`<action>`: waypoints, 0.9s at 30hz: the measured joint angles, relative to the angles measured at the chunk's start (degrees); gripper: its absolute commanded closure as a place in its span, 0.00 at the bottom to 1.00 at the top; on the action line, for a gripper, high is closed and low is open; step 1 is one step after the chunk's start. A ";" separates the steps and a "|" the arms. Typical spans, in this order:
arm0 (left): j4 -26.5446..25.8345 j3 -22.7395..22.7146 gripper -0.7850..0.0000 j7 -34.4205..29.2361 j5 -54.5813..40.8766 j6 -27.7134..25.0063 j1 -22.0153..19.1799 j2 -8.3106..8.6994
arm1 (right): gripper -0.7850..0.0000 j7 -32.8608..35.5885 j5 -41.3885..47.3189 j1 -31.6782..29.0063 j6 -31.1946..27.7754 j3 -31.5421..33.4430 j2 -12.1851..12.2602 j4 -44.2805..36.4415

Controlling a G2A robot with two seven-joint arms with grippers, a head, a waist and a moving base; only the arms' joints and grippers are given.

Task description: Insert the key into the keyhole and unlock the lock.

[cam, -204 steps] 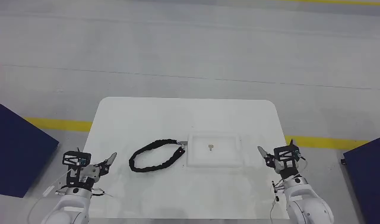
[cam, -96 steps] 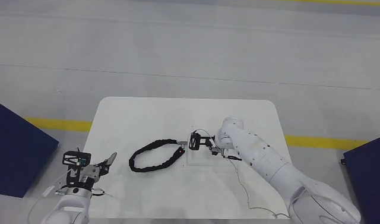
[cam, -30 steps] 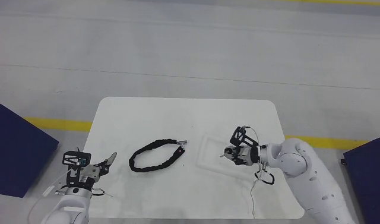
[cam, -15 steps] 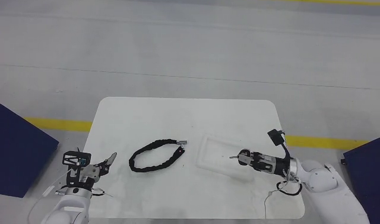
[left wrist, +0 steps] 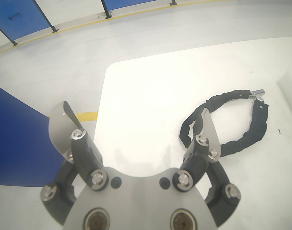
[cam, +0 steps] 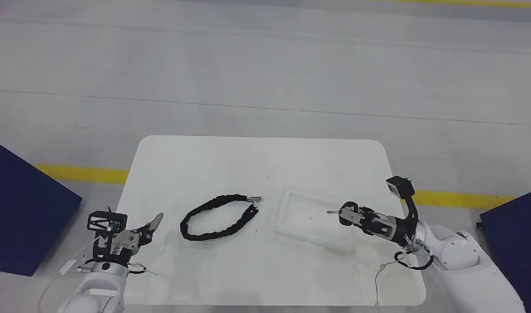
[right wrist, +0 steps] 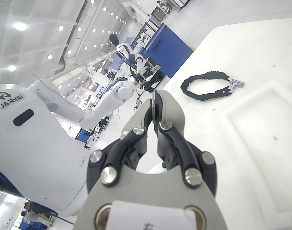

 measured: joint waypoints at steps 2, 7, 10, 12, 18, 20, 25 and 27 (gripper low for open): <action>-0.99 -0.47 0.00 -0.66 1.03 -0.83 0.05 0.10 | 1.00 0.00 0.00 0.00 0.00 0.00 0.00 0.00; -4.09 -0.42 0.00 -9.05 2.08 -8.70 -3.51 0.64 | 1.00 0.00 0.00 0.00 0.00 0.00 0.00 0.00; -4.30 0.90 0.00 -15.05 2.00 -15.69 -8.51 0.97 | 1.00 0.00 0.00 0.00 0.00 0.00 0.00 0.00; -3.28 2.63 0.00 -19.18 2.43 -19.56 -12.80 1.10 | 1.00 0.00 0.00 0.00 0.00 0.00 0.00 0.00; 2.75 10.62 0.00 -33.48 1.46 -26.06 -26.91 0.65 | 1.00 0.00 0.00 0.00 0.00 0.00 0.00 0.00; 4.98 13.56 0.00 -37.47 0.92 -27.47 -31.05 0.31 | 1.00 0.00 0.00 0.00 0.00 0.00 0.00 0.00; 12.28 21.74 0.00 -45.76 -1.03 -29.52 -41.47 -1.04 | 1.00 0.00 0.00 0.00 0.00 0.00 0.00 0.00; 15.80 24.91 0.00 -48.48 -3.17 -29.79 -45.30 -1.79 | 1.00 0.00 0.00 0.00 0.00 0.00 0.00 0.00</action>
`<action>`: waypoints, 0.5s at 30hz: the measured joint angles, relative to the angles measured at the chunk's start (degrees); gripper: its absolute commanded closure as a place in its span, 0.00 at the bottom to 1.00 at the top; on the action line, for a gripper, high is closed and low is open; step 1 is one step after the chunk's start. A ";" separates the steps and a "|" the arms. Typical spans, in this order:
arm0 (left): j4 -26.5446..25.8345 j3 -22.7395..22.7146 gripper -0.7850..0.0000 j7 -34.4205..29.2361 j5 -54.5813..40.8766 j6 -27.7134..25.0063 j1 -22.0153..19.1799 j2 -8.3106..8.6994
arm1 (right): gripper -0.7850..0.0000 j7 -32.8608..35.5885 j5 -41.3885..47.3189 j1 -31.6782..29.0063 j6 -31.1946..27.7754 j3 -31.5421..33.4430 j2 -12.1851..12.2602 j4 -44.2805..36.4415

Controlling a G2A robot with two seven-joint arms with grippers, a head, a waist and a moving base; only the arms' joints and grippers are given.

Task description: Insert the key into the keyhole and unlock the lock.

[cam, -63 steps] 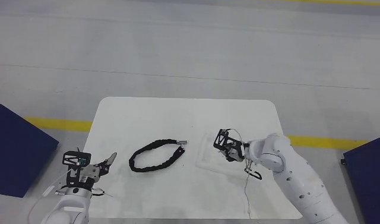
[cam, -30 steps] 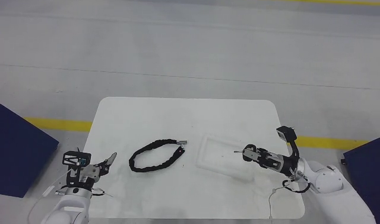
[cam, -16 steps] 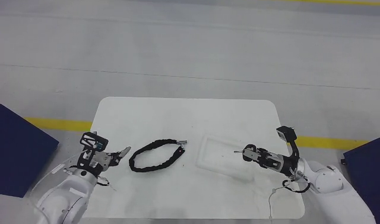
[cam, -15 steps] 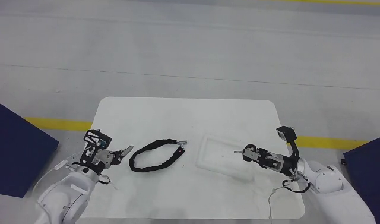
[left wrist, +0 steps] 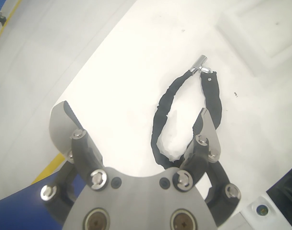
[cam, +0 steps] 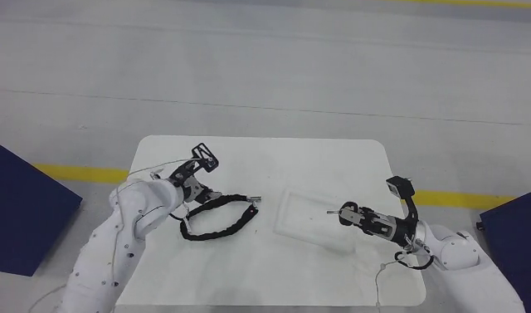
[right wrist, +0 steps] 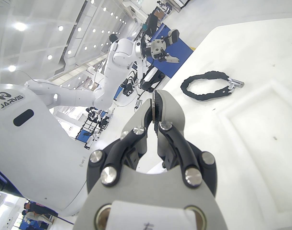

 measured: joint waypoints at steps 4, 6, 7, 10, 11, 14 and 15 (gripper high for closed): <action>6.88 6.20 0.00 -3.96 -2.92 0.80 -6.55 -1.73 | 1.00 0.00 0.00 0.00 0.00 0.00 0.00 0.00; 11.03 9.52 0.00 -4.80 -4.82 1.05 -9.46 -2.82 | 1.00 0.00 0.00 0.00 0.00 0.00 0.00 0.00; 12.84 10.88 0.00 -5.01 -5.62 0.95 -10.63 -3.30 | 1.00 0.00 0.00 0.00 0.00 0.00 0.00 0.00; 18.97 15.33 0.00 -5.06 -6.75 0.21 -14.22 -4.88 | 1.00 0.00 0.00 0.00 0.00 0.00 0.00 0.00; 20.83 16.65 0.00 -4.89 -6.72 -0.08 -15.22 -5.37 | 1.00 0.00 0.00 0.00 0.00 0.00 0.00 0.00; 27.14 20.74 0.00 -3.76 -6.37 -0.04 -18.18 -7.09 | 1.00 0.00 0.00 0.00 0.00 0.00 0.00 0.00; 29.59 22.18 0.00 -3.09 -6.52 0.17 -19.19 -7.84 | 1.00 0.00 0.00 0.00 0.00 0.00 0.00 0.00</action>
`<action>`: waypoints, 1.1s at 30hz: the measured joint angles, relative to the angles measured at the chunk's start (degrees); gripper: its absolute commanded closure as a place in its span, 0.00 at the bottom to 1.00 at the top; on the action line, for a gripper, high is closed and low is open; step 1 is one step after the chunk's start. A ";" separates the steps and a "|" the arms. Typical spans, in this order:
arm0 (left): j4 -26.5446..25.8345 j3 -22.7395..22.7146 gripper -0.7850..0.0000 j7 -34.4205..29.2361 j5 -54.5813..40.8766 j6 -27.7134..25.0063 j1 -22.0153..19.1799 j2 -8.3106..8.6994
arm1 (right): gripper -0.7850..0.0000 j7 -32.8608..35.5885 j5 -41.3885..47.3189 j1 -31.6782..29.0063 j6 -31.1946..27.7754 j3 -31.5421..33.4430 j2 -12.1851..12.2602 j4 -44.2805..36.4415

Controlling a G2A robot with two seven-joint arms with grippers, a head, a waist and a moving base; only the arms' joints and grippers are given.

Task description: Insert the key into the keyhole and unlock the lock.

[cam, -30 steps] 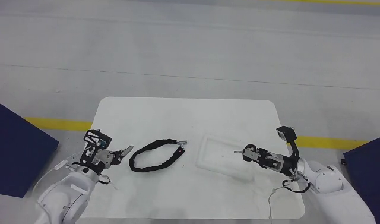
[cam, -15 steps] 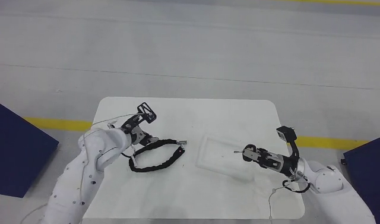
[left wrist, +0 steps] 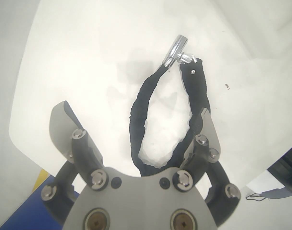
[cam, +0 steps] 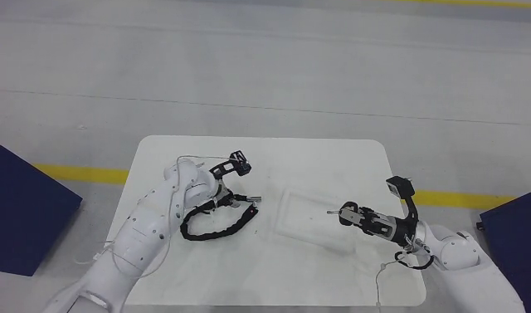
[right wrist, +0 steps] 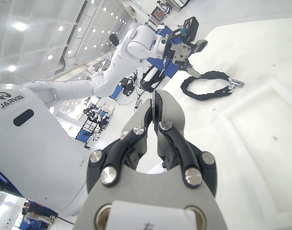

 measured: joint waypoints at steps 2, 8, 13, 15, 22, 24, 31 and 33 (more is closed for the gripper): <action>3.25 2.02 0.00 1.31 -0.05 -0.01 -1.33 -1.11 | 1.00 0.00 0.00 0.00 0.00 0.00 0.00 0.00; 12.49 6.85 0.00 5.61 -0.21 -1.58 -4.45 -4.27 | 1.00 0.00 0.00 0.00 0.00 0.00 0.00 0.00; 18.23 9.09 0.13 8.42 -0.59 -2.91 -6.15 -6.35 | 1.00 0.00 0.00 0.00 0.00 0.00 0.00 0.00; 20.08 9.78 0.35 9.38 -0.46 -3.06 -6.66 -7.06 | 1.00 0.00 0.00 0.00 0.00 0.00 0.00 0.00; 25.45 11.38 0.51 10.41 -0.87 -3.37 -8.26 -9.32 | 1.00 0.00 0.00 0.00 0.00 0.00 0.00 0.00; 26.92 11.75 0.51 10.50 -0.90 -3.19 -8.68 -9.94 | 1.00 0.00 0.00 0.00 0.00 0.00 0.00 0.00; 31.09 12.48 0.55 11.54 -1.18 -2.85 -10.11 -11.78 | 1.00 0.00 0.00 0.00 0.00 0.00 0.00 0.00; 32.12 12.67 0.57 11.90 -1.16 -3.07 -10.47 -12.25 | 1.00 0.00 0.00 0.00 0.00 0.00 0.00 0.00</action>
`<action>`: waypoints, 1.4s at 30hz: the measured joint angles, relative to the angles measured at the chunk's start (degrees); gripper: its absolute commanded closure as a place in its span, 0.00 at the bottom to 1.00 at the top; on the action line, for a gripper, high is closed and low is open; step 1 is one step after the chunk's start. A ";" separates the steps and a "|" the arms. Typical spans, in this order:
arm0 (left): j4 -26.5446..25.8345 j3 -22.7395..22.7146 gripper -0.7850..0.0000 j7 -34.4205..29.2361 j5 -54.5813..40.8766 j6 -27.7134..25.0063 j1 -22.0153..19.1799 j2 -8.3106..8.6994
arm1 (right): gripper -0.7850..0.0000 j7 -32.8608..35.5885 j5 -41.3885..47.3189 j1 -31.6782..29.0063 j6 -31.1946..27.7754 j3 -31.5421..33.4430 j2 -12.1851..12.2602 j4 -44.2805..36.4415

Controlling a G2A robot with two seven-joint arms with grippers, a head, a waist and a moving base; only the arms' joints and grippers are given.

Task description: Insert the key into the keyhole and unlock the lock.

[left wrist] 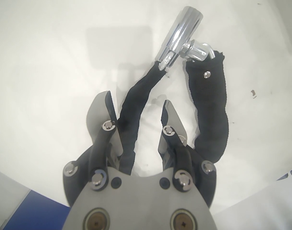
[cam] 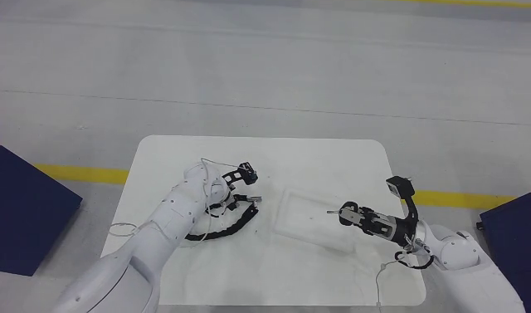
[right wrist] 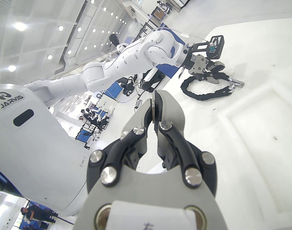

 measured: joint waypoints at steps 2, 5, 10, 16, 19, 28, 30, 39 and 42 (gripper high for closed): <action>0.84 0.15 0.59 0.28 0.04 -0.04 -0.24 -0.39 | 1.00 0.00 0.00 0.00 0.00 0.00 0.00 0.00; 2.15 0.46 0.60 0.69 0.22 -0.07 -0.45 -1.01 | 1.00 0.00 0.00 0.00 0.00 0.00 0.00 0.00; 4.09 0.95 0.61 1.55 0.73 -0.19 -0.87 -1.98 | 1.00 0.00 0.00 0.00 0.00 0.00 0.00 0.00; 5.87 1.42 0.61 2.45 1.51 -0.27 -1.46 -2.95 | 1.00 0.00 0.00 0.00 0.00 0.00 0.00 0.00; 6.51 1.37 0.60 3.26 1.48 -0.99 -1.94 -3.27 | 1.00 0.00 0.00 0.00 0.00 0.00 0.00 0.00; 8.79 1.57 0.59 5.34 2.33 -1.46 -2.32 -4.07 | 1.00 0.00 0.00 0.00 0.00 0.00 0.00 0.00; 9.32 1.62 0.61 5.51 2.35 -1.57 -2.16 -4.32 | 1.00 0.00 0.00 0.00 0.00 0.00 0.00 0.00; 10.51 2.13 1.00 6.00 3.43 -1.88 -2.11 -5.22 | 1.00 0.00 0.00 0.00 0.00 0.00 0.00 0.00; 10.78 2.22 1.00 6.64 3.94 -1.10 -2.20 -5.39 | 1.00 0.00 0.00 0.00 0.00 0.00 0.00 0.00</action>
